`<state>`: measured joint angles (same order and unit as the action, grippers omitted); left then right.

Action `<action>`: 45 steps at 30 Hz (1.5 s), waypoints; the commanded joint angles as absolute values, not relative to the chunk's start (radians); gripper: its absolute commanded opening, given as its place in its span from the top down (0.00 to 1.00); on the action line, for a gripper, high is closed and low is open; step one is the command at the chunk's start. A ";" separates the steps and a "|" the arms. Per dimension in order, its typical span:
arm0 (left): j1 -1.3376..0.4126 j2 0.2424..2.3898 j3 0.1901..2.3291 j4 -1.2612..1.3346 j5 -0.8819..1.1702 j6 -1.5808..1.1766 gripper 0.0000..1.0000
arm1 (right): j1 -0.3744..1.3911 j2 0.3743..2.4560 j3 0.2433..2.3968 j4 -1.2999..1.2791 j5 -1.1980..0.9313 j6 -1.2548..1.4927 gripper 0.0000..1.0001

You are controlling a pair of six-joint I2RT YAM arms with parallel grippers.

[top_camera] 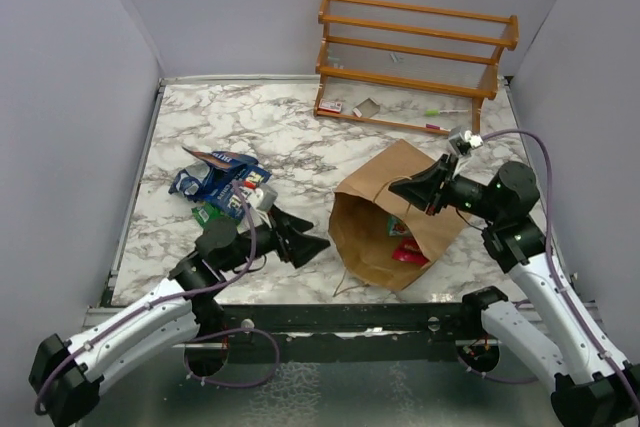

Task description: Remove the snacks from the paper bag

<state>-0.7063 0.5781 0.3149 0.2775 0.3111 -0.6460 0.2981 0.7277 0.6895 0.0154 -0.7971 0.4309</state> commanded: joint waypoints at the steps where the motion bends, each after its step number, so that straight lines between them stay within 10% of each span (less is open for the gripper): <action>1: -0.988 0.673 0.315 0.406 0.088 -0.591 0.15 | 0.298 0.743 0.696 -0.041 -0.741 0.403 0.98; 8: -1.419 1.101 0.450 0.548 -0.339 -0.337 0.19 | 0.298 0.721 0.697 -0.051 -0.727 0.401 0.98; 16: -1.423 1.484 0.463 1.050 -0.477 -0.166 0.16 | 0.298 0.690 0.711 -0.045 -0.726 0.410 0.98; 32: -1.299 1.923 0.638 1.294 -0.467 -0.098 0.49 | 0.298 0.659 0.751 -0.019 -0.740 0.428 0.98; 45: -1.244 2.094 0.855 1.149 -0.481 -0.090 0.26 | 0.298 0.670 0.773 0.000 -0.773 0.435 0.98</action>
<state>-1.2617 2.0506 0.7670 1.2369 -0.4568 -0.0822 0.2981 0.6739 0.7341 -0.0372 -0.7532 0.4332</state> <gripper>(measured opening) 0.715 0.021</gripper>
